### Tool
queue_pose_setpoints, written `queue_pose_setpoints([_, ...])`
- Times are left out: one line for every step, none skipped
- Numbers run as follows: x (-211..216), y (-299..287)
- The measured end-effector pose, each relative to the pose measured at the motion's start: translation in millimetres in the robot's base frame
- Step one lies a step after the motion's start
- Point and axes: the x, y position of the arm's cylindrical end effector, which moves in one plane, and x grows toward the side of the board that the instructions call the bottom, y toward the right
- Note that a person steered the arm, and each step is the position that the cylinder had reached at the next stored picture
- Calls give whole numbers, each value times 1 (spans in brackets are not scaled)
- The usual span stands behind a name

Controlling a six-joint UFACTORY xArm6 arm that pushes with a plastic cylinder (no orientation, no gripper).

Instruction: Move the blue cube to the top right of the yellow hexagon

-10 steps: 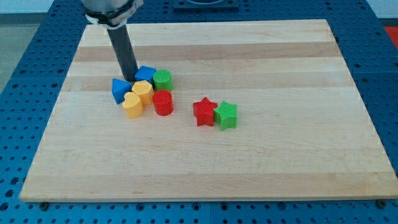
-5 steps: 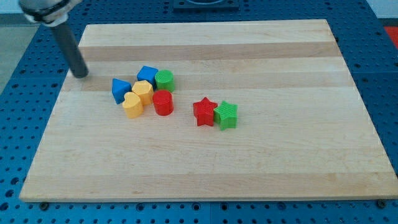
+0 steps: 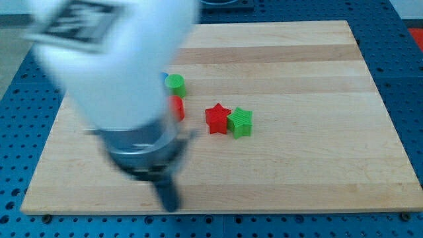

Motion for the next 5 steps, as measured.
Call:
queue_pose_setpoints([0, 111])
queue_pose_setpoints([0, 169])
queue_pose_setpoints([-16, 166])
queue_pose_setpoints([-80, 131])
queue_pose_setpoints([-158, 91])
